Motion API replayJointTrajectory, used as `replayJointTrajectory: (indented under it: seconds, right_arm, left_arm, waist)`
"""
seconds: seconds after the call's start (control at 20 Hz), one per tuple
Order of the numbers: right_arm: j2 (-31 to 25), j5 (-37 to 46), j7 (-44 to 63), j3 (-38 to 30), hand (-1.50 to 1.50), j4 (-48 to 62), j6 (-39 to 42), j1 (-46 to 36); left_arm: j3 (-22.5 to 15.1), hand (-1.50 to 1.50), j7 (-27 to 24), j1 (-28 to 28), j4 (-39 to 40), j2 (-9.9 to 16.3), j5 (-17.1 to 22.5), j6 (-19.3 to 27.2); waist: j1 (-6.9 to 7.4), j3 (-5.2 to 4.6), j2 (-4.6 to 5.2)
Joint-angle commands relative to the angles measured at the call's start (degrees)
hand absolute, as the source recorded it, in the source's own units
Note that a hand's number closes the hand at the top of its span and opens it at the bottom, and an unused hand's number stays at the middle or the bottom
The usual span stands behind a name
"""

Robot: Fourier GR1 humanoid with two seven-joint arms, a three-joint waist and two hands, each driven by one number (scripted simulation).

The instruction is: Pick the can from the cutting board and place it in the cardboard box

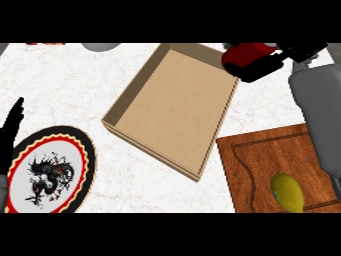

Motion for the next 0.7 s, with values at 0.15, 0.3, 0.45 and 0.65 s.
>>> replayJointTrajectory:
  seconds: [0.15, 0.3, 0.45, 0.65]
  right_arm:
    - [7.82, -1.49, 8.65, -1.65, 1.50, 9.23, -0.81, -8.91]
    - [12.52, -1.05, 13.25, -0.72, 1.50, 11.37, -2.01, -13.34]
    - [14.70, 1.14, 8.84, -0.70, 1.50, 21.26, -7.76, -14.68]
    - [16.91, 3.21, 6.93, -1.02, 1.50, 29.74, -13.44, -18.82]
  left_arm:
    - [-0.82, 0.00, 5.09, -0.86, -4.82, -0.49, -0.37, -0.86]
    - [-0.88, 0.00, 2.23, -1.71, -1.19, -2.00, -1.32, 0.63]
    - [0.41, 0.00, 1.60, -0.56, -3.25, 0.43, 0.22, -2.21]
    - [0.03, 0.00, 0.29, -2.58, 0.96, -0.83, -1.05, -1.05]
  waist:
    - [0.71, 0.04, 0.20]
    - [0.45, 0.00, 0.24]
    - [1.54, 0.01, 0.57]
    - [1.60, -0.02, 0.89]
